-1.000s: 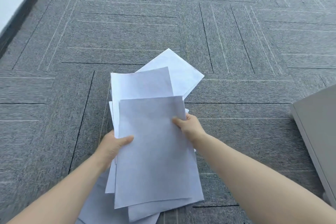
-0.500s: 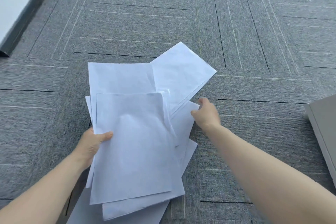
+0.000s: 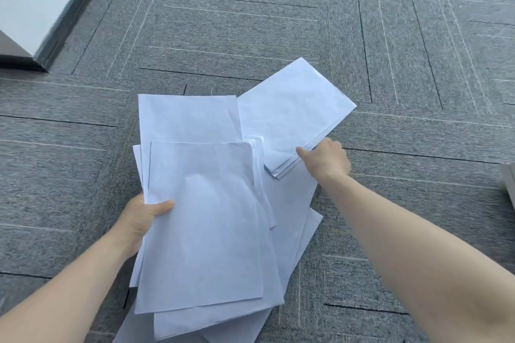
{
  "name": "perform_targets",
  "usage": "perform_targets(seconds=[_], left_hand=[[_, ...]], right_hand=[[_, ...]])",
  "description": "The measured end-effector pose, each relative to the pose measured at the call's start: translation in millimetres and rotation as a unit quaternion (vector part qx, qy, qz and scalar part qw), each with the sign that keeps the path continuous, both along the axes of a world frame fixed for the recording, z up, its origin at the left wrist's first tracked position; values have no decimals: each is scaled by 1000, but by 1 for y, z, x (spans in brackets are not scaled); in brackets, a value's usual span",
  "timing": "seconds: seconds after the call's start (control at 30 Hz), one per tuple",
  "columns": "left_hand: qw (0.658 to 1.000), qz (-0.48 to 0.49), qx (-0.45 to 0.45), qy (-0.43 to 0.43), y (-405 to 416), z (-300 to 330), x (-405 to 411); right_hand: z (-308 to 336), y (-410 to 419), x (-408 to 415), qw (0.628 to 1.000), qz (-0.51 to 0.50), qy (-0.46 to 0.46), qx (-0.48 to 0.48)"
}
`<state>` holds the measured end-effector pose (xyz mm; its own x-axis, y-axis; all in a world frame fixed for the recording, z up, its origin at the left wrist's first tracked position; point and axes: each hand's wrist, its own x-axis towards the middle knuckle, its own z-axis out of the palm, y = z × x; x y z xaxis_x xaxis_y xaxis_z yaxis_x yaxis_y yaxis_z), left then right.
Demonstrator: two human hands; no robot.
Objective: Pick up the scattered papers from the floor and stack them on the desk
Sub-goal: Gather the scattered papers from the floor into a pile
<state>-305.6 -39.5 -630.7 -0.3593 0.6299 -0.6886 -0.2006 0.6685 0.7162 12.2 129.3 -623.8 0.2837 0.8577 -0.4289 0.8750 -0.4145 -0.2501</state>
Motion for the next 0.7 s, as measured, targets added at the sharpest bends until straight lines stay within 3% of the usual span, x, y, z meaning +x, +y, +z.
perform_targets(seconds=[0.2, 0.7], left_hand=[[1000, -5, -5, -11, 0, -2, 5], [1000, 1, -17, -21, -4, -18, 10]], right_hand=[[-4, 20, -15, 966, -190, 176, -14], [-19, 41, -40, 949, -306, 77, 5]])
